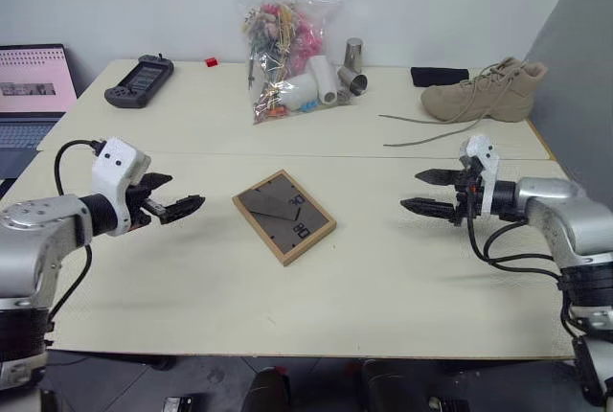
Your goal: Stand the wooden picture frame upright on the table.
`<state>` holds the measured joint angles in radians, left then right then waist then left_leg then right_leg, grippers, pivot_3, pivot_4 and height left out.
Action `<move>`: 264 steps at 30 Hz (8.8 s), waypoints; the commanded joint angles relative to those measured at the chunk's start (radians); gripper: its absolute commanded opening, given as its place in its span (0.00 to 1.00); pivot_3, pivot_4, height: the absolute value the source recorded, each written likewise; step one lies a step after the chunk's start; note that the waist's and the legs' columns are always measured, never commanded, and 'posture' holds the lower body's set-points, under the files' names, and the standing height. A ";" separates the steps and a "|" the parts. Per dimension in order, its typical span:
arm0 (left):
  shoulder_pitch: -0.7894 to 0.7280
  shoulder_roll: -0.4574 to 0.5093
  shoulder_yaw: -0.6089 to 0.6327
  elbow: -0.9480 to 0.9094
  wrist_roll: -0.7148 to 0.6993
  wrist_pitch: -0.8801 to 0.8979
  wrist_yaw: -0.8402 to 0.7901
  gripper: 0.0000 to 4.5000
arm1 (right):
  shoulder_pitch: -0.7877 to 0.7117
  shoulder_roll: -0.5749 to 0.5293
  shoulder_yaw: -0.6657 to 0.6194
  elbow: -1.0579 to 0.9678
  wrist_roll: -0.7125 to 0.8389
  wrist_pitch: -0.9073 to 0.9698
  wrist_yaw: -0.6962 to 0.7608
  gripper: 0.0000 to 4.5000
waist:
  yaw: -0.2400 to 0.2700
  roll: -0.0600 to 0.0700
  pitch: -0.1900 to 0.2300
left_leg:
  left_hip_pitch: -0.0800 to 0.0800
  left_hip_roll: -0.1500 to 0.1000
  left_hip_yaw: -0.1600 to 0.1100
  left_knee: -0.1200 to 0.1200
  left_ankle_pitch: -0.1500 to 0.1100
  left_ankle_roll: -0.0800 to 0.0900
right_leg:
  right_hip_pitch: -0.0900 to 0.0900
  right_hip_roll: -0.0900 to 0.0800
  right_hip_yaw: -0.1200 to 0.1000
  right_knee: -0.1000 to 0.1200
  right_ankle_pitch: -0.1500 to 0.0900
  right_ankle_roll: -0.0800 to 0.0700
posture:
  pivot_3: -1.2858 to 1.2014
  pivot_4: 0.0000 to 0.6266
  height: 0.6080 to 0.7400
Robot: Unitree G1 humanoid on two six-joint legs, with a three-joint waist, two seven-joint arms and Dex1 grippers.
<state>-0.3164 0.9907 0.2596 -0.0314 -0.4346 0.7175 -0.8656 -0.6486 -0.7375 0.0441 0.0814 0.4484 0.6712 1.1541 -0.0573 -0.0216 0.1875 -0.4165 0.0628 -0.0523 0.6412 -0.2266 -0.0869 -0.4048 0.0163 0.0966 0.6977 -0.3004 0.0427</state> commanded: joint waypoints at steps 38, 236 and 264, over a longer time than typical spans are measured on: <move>-0.086 -0.304 -0.193 0.147 0.218 -0.225 0.224 0.01 | -0.166 0.398 0.225 0.446 -0.337 -0.440 -0.027 0.00 | 0.000 0.000 0.000 | 0.000 0.000 0.000 0.001 0.000 0.000 | 0.000 0.000 0.000 0.002 0.000 0.000 | 0.52 0.24 1.00; -0.398 -0.439 -0.045 0.110 -0.328 0.589 0.014 0.29 | -0.215 0.263 -0.005 0.037 -0.082 0.119 -0.046 0.31 | -0.009 0.001 0.001 | 0.000 -0.001 -0.002 0.003 0.000 -0.001 | -0.001 0.000 -0.001 0.007 0.000 0.000 | 0.52 0.24 1.00; -0.405 -0.450 -0.055 0.062 -0.352 0.573 0.070 0.29 | -0.267 0.482 0.158 -0.072 0.005 0.109 -0.090 0.99 | -0.002 0.001 0.001 | -0.001 -0.001 -0.002 0.002 0.000 0.000 | -0.001 -0.001 -0.001 0.005 0.000 0.000 | 0.52 0.24 1.00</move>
<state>-0.6971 0.5465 0.1888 0.0861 -0.7435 1.3049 -0.7887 -0.9222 -0.2575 0.1500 0.1143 0.3693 0.7466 0.9607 -0.0590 -0.0209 0.1885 -0.4176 0.0617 -0.0540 0.6434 -0.2264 -0.0873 -0.4063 0.0156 0.0955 0.7030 -0.3002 0.0424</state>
